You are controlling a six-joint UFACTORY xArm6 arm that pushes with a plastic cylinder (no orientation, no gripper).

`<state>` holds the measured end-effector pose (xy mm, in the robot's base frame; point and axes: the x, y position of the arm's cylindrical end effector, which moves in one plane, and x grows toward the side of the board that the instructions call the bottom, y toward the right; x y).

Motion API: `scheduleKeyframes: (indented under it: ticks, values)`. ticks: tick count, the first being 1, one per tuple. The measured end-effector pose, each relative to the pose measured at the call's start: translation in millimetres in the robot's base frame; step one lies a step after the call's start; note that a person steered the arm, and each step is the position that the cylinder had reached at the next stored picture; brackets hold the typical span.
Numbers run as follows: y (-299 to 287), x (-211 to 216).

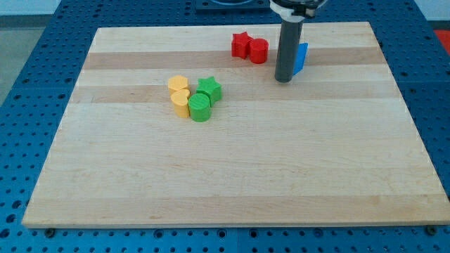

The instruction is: Slide the blue cube and blue triangle to the top right

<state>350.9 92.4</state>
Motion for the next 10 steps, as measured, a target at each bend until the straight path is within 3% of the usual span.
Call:
scheduleKeyframes:
  ticks: [10]
  values:
    - [33, -70]
